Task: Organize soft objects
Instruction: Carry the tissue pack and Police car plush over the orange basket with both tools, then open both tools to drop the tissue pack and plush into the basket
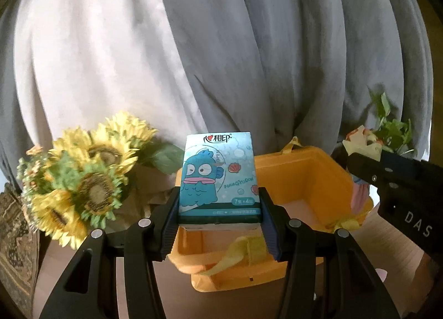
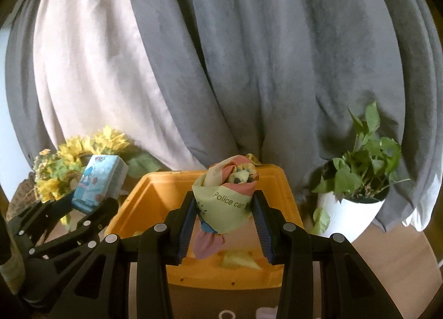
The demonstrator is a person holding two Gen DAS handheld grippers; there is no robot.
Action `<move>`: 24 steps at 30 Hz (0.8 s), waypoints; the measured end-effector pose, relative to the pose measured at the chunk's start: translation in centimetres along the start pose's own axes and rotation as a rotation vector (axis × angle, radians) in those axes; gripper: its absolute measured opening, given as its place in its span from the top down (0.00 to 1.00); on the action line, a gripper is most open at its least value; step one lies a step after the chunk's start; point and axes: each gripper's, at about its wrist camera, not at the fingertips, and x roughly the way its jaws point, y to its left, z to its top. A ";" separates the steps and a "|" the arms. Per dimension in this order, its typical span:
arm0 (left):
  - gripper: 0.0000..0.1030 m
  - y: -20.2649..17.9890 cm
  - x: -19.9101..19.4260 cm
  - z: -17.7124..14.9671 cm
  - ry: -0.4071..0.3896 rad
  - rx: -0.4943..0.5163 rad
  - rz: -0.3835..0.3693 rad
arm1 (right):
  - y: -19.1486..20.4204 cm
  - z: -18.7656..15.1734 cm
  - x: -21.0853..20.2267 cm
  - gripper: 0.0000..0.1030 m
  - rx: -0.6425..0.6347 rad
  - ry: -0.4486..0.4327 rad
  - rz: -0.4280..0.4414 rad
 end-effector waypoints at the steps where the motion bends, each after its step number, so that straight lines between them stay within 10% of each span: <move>1: 0.50 0.0 0.8 0.2 0.018 0.006 -0.007 | -0.1 0.1 0.5 0.59 -0.002 0.008 -0.001; 21: 0.49 -0.9 8.5 0.1 0.245 0.041 -0.067 | -0.8 0.1 8.8 0.58 -0.031 0.238 -0.019; 24: 0.36 -1.0 8.2 0.3 0.227 0.047 -0.059 | -1.0 0.1 8.9 0.46 -0.029 0.237 -0.026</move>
